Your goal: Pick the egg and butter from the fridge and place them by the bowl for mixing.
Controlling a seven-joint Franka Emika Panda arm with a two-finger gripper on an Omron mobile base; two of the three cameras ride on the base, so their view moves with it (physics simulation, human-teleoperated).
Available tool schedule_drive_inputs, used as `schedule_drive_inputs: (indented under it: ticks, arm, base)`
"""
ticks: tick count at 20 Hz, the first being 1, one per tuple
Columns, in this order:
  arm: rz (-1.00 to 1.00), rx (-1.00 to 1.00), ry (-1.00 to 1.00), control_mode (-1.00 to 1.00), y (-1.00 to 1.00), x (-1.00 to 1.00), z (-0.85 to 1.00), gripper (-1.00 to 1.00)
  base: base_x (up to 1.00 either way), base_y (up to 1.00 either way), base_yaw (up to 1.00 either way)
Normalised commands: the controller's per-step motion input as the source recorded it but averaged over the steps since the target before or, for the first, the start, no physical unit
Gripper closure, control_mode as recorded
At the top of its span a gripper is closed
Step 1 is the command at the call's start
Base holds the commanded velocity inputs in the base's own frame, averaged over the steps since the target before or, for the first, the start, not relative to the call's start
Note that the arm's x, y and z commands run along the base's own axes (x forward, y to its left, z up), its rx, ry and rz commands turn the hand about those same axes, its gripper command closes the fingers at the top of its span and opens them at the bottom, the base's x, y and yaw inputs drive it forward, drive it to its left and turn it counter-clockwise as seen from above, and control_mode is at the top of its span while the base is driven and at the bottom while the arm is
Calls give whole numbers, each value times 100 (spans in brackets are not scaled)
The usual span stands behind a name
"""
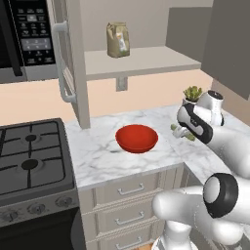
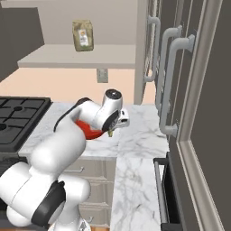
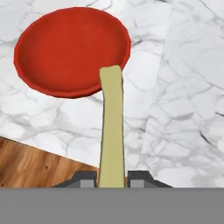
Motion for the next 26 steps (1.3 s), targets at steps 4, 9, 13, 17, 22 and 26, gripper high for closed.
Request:
schedule_drive_inputs:
  ticks: [4,9,13,17,22,26]
  arm:
    - [8,0,0,-100,0,32,-47,100]
    - [5,0,0,-100,0,45,-35,100]
    - [6,0,0,-100,0,45,-44,100]
    - [6,0,-1,-100,0,32,-38,100]
    - [5,0,0,-100,0,38,-30,100]
    - [5,0,0,-100,0,29,-18,100]
  base:
    - [0,0,0]
    - [0,0,0]
    - [0,0,0]
    - [0,0,0]
    - [0,0,0]
    - [0,0,0]
